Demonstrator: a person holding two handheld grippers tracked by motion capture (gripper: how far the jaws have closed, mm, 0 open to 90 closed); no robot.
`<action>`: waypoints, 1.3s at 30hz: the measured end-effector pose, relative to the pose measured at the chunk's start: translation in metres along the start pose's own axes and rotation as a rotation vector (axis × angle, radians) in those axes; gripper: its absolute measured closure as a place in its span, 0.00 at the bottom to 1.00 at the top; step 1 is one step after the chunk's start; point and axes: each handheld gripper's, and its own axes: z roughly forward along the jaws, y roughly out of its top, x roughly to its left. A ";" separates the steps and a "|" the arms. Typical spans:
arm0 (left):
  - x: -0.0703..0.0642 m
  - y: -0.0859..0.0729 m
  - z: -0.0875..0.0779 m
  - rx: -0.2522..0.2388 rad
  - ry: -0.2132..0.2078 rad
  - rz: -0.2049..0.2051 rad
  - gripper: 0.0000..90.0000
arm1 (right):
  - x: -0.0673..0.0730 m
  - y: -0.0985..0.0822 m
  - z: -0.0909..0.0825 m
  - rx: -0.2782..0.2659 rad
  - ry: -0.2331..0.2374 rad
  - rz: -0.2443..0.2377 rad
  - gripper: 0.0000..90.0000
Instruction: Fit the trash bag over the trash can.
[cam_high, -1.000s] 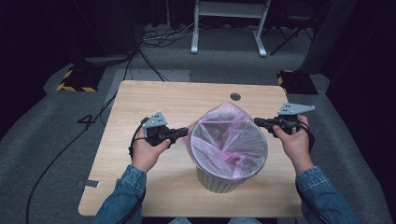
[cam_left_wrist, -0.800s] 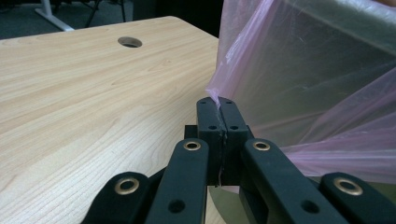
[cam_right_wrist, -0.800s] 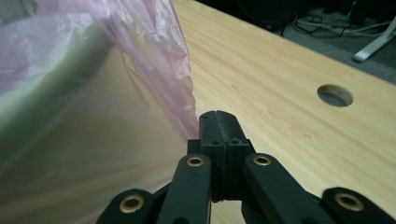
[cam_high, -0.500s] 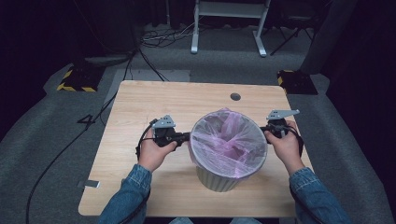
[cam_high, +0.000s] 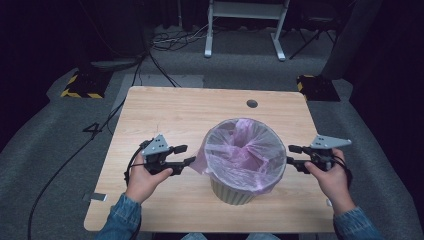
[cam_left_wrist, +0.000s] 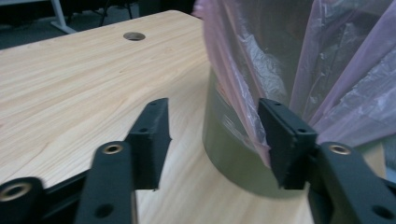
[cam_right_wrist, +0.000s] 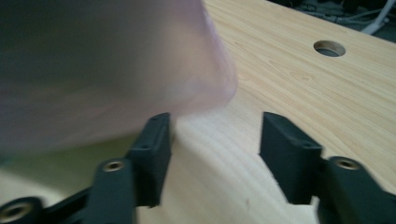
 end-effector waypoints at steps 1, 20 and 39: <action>-0.005 -0.001 -0.007 0.005 0.006 0.019 0.46 | 0.004 -0.002 -0.008 -0.007 0.006 -0.007 0.41; -0.046 0.004 -0.002 0.003 -0.144 0.067 0.63 | 0.078 0.021 -0.030 -0.032 0.100 -0.238 0.99; -0.058 -0.007 0.030 0.097 -0.249 0.055 1.00 | 0.056 -0.032 -0.008 0.125 0.128 -0.130 1.00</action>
